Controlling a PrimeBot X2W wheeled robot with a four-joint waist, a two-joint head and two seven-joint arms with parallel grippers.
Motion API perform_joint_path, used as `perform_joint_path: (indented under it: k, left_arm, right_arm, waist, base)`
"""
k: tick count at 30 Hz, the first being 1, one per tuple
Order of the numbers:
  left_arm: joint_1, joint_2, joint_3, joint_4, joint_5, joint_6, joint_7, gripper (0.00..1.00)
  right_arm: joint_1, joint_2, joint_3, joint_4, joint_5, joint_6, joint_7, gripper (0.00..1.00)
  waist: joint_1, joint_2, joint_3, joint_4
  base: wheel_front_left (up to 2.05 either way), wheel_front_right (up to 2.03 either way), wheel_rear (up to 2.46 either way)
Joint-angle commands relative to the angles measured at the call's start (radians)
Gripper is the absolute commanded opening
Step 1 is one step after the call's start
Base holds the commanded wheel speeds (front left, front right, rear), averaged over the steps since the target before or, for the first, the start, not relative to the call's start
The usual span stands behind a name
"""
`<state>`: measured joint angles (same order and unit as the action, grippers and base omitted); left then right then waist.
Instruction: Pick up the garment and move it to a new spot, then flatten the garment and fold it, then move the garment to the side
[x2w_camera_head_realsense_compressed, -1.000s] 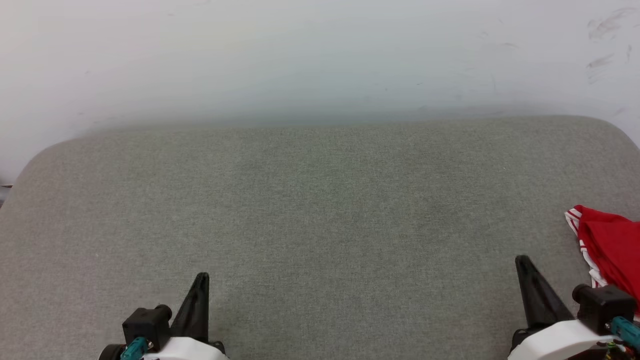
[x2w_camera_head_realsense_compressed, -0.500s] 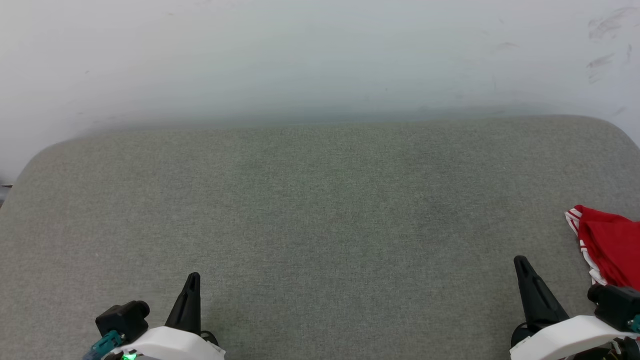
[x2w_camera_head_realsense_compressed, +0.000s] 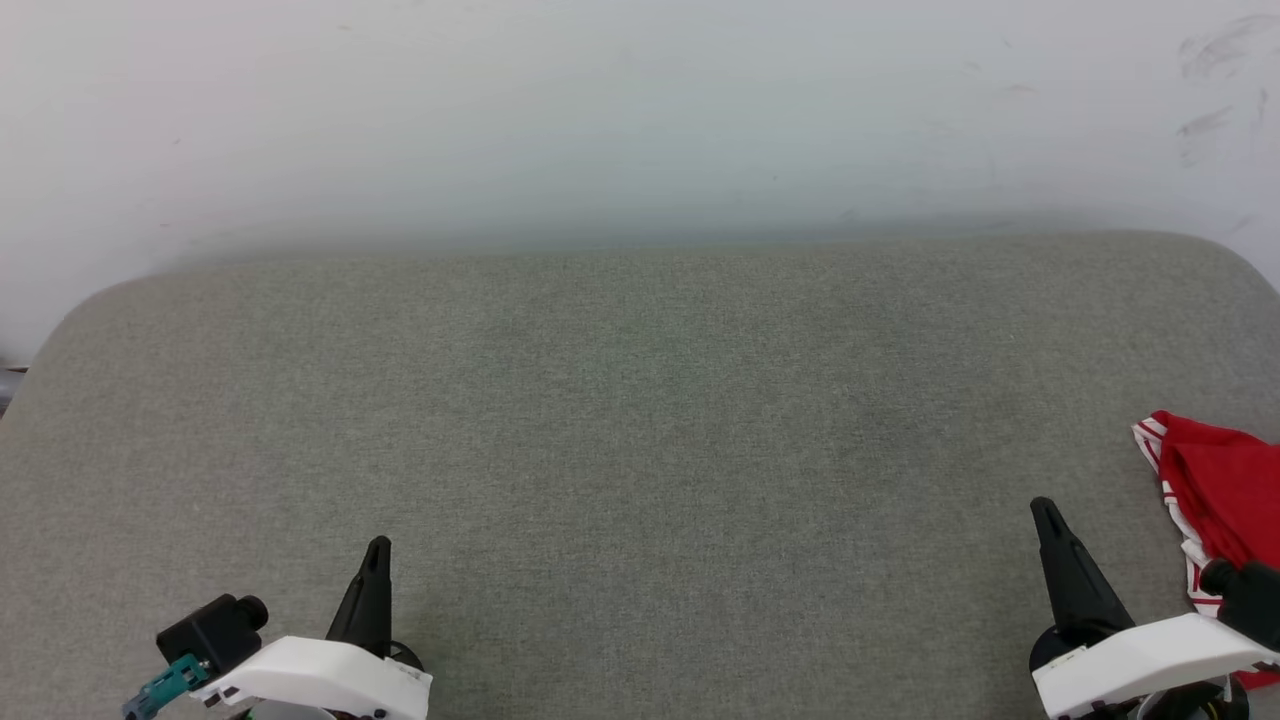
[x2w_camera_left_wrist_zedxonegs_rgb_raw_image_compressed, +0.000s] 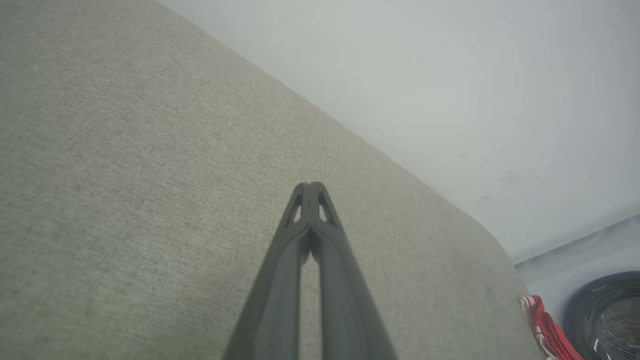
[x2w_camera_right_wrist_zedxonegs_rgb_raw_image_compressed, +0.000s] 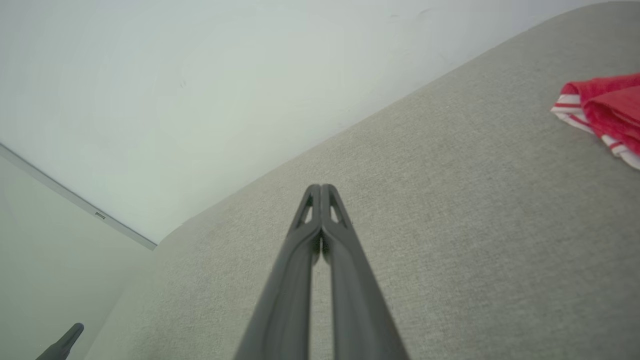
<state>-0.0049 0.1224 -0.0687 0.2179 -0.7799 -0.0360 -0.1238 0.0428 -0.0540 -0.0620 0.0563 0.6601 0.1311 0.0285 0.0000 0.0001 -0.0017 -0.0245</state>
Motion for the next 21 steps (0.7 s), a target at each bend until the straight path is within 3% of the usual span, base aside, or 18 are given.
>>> perform_joint_path:
  k: [1,21]
  left_arm:
    - [-0.028,0.003,0.010,-0.010,-0.024,-0.007,0.006,0.00]
    - [-0.053,-0.020,0.062,0.001,-0.258,-0.033,0.074,0.00]
  right_arm:
    - [-0.027,-0.008,-0.003,-0.006,0.031,0.000,0.004,0.00]
    - [-0.065,-0.010,-0.011,0.050,0.303,0.000,0.023,0.00]
  waist:
    - [0.0000,-0.0001,0.000,0.000]
    - [0.0000,-0.0001,0.001,0.005]
  base:
    - [0.00,0.00,0.00]
    - [0.00,0.00,0.00]
